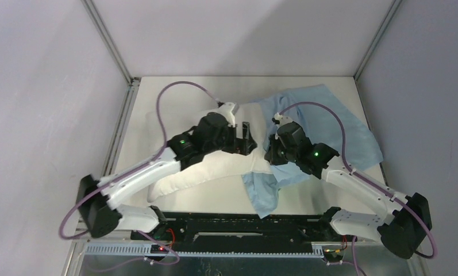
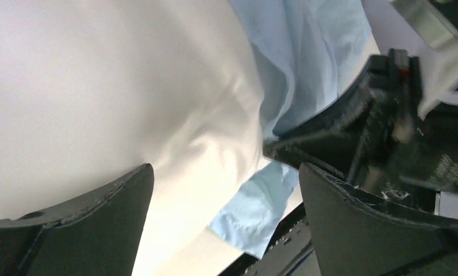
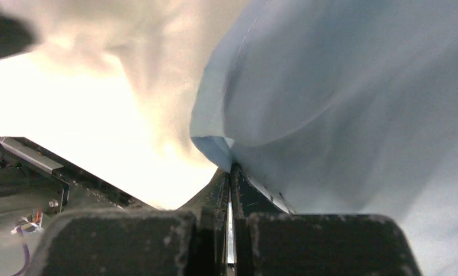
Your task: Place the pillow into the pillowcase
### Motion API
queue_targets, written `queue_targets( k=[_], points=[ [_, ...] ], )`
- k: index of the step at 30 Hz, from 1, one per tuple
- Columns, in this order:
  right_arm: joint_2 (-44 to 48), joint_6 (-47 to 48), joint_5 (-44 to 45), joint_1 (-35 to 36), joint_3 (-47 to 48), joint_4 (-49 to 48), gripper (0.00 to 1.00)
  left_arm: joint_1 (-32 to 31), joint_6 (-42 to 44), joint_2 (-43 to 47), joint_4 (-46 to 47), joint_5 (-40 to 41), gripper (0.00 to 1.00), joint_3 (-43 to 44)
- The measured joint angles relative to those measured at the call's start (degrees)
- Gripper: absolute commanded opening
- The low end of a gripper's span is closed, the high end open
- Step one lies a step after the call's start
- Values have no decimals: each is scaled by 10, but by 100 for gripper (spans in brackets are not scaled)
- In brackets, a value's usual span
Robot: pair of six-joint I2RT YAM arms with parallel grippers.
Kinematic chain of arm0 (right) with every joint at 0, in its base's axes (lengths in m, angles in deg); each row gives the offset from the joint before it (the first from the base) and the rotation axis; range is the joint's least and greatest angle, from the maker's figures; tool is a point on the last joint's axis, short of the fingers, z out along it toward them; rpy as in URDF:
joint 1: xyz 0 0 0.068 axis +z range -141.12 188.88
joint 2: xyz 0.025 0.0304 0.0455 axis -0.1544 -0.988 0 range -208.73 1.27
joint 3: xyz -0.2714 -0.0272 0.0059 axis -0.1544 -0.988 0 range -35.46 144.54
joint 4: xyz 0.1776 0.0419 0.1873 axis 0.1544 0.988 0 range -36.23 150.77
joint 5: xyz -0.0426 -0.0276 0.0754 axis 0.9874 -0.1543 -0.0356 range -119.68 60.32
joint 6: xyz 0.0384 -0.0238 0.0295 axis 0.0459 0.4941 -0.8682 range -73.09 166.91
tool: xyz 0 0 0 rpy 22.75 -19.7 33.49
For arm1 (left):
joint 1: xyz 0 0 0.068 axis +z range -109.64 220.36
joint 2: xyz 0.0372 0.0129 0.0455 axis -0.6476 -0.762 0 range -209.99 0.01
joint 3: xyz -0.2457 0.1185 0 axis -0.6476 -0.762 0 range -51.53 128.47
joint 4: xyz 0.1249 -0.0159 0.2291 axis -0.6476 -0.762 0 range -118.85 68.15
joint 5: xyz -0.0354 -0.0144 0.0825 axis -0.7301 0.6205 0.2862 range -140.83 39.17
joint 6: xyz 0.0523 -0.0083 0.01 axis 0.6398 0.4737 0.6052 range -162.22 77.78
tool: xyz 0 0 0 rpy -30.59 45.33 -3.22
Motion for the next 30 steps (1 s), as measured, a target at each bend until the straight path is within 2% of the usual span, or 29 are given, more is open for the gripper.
queue_targets(
  k=[6,10,11,12,13,15,17,18,23,24,28,30],
  points=[
    [-33,-2,-10,-21,0,-23,0,3,52,139,-160,139,100,0],
    [-85,-3,-14,-31,7,-34,0,18,59,154,-221,223,99,-26],
    [-102,-2,-15,-33,16,-33,0,21,59,145,-229,238,93,-39],
    [-120,-1,-15,-34,28,-31,0,24,58,131,-235,247,81,-49],
    [-138,1,-15,-35,43,-30,0,25,59,106,-237,255,66,-58],
    [-178,10,-14,-36,85,-22,0,25,59,54,-231,256,28,-59],
    [-212,19,-12,-37,126,-17,0,19,60,7,-221,254,5,-52],
    [-228,25,-10,-37,146,-15,0,11,66,-12,-220,254,1,-41],
    [-240,47,26,-35,177,-9,0,-21,70,-23,-218,208,0,9],
    [-239,49,35,-35,178,-8,3,-20,65,-22,-216,194,0,13],
    [-216,47,64,-25,173,7,41,-4,39,-22,-215,155,0,16],
    [-182,42,76,-17,160,15,55,4,23,-22,-210,142,0,16]
  ],
)
